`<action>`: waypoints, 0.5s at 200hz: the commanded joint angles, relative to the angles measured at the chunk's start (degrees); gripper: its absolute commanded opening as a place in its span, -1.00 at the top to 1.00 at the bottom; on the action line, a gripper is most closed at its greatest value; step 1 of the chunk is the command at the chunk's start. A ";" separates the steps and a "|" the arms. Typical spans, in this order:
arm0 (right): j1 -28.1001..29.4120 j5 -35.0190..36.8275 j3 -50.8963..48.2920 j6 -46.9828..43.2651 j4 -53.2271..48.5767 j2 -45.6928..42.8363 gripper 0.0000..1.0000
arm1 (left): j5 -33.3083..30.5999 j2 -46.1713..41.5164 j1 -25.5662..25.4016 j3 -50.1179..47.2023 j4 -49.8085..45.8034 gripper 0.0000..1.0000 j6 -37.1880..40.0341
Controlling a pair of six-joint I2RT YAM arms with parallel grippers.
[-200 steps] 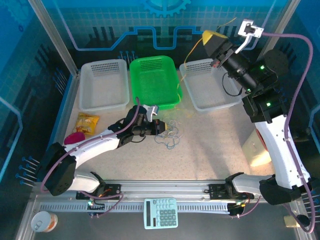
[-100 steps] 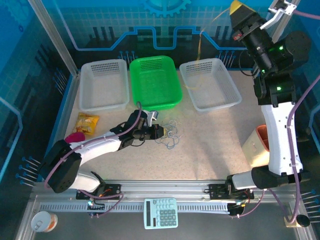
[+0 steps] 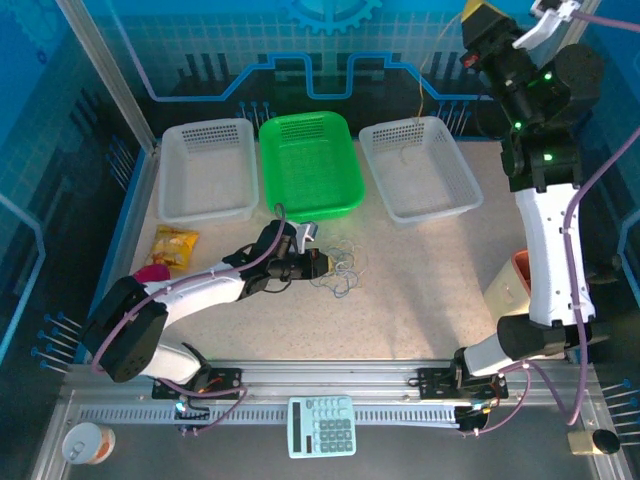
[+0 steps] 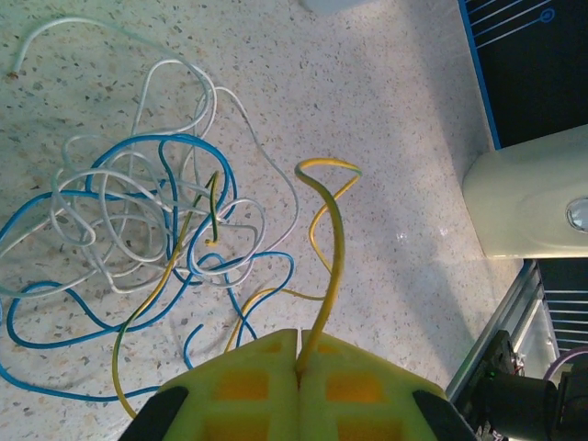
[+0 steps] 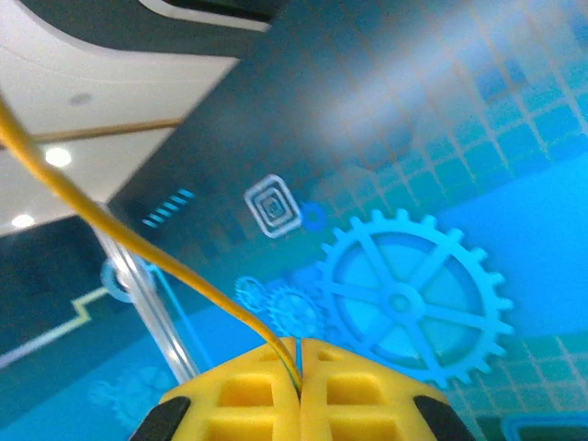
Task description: Untangle the cables
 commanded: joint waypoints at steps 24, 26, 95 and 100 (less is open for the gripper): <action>0.40 11.78 -4.74 -10.65 -4.24 3.35 1.00 | 1.41 -2.25 -0.69 3.53 -1.38 0.59 -0.13; 0.53 12.31 -4.83 -11.12 -4.48 3.52 1.00 | 1.38 -2.41 -0.69 3.65 -1.47 0.57 -0.07; 3.54 27.32 -13.05 -18.21 -6.60 7.91 1.00 | 1.46 -5.33 -0.69 6.26 -4.33 0.11 0.47; 3.71 28.18 -13.50 -18.50 -6.93 8.30 1.00 | 1.37 -5.56 -0.67 6.34 -4.54 0.08 0.47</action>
